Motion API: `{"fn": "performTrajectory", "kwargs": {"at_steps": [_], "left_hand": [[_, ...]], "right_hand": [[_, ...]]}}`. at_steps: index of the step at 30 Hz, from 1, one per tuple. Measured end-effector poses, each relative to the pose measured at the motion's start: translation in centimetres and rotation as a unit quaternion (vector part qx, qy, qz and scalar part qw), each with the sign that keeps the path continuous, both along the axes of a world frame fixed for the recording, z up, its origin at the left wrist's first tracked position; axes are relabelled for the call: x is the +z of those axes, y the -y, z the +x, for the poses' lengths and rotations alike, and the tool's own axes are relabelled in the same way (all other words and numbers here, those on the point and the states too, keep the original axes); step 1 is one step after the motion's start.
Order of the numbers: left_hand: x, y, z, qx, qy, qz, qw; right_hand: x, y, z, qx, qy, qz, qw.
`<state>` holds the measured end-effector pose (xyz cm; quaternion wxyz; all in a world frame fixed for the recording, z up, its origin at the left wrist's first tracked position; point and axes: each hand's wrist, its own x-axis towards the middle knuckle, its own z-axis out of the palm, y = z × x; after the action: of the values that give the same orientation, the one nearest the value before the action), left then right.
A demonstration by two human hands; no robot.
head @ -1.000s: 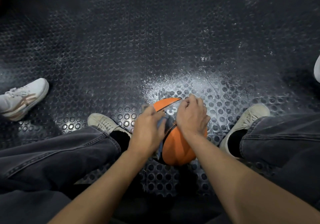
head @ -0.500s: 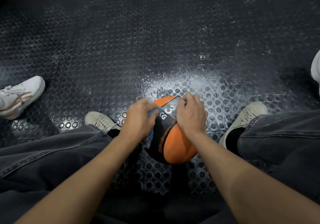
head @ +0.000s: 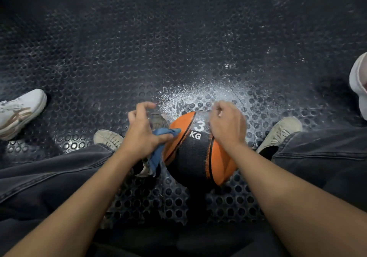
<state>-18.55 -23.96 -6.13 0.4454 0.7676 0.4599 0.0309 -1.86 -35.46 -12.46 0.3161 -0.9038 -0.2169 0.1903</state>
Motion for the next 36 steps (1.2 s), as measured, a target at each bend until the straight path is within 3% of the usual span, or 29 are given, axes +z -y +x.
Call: {"fn": "performTrajectory", "kwargs": {"at_steps": [2,4,11,19,26,31,36], "left_hand": [[0.1,0.1,-0.4,0.003,0.026,-0.034,0.999],[-0.1,0.6,-0.2,-0.023,0.052,-0.039,0.998],[-1.4,3.5,0.7,-0.133,0.057,0.168,0.975],[-1.9,4.1,1.5,-0.104,0.026,0.203,0.973],[-1.2,2.8,0.2,-0.254,0.066,0.138,0.955],[-1.2,1.9,1.6,-0.095,0.048,0.089,0.990],[-0.8,2.7,-0.1,-0.244,0.057,0.083,0.964]], "right_hand": [[0.3,0.9,-0.8,-0.124,-0.011,-0.024,0.992],[0.5,1.8,-2.3,-0.181,-0.064,-0.056,0.980],[0.3,1.4,-3.3,-0.161,-0.106,-0.020,0.981],[0.9,0.4,-4.4,-0.124,-0.101,-0.076,0.984],[1.3,1.1,-3.6,-0.107,-0.091,-0.048,0.989],[1.3,1.3,-4.2,-0.088,-0.072,-0.054,0.992],[1.4,1.4,-3.2,-0.076,-0.085,-0.047,0.992]]}}
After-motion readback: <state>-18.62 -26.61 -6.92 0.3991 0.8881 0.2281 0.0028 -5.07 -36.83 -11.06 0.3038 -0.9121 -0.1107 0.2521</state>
